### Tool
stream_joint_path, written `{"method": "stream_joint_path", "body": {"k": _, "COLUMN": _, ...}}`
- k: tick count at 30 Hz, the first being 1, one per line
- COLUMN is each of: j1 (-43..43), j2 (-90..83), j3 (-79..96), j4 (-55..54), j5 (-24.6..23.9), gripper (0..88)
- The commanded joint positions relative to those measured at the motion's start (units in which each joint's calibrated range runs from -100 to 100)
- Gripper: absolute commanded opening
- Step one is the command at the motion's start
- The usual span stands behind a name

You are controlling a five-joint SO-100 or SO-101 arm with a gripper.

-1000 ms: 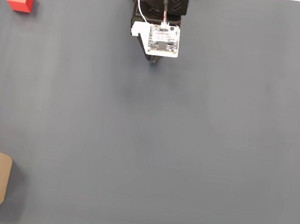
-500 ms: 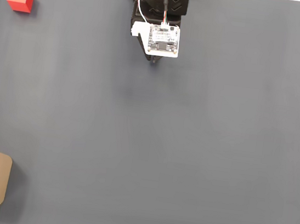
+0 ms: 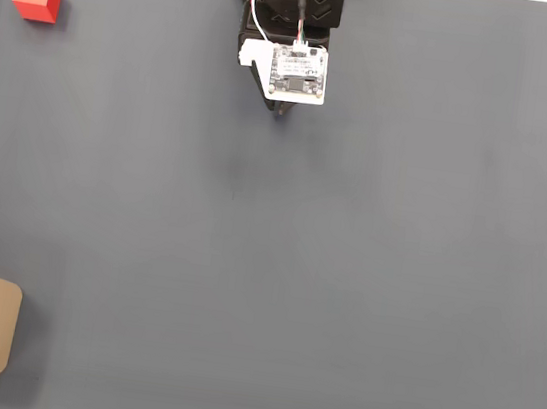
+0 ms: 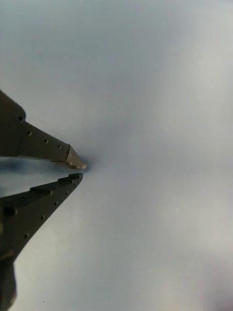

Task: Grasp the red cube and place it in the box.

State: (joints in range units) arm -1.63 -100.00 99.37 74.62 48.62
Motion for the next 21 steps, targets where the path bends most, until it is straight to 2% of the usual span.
{"method": "stream_joint_path", "body": {"k": 1, "j1": -0.2, "j2": 0.1, "j3": 0.5, "j4": 1.1, "j5": 0.0, "gripper": 0.3}}
{"method": "stream_joint_path", "body": {"k": 21, "j1": -0.2, "j2": 0.1, "j3": 0.5, "j4": 1.2, "j5": 0.2, "gripper": 0.3}}
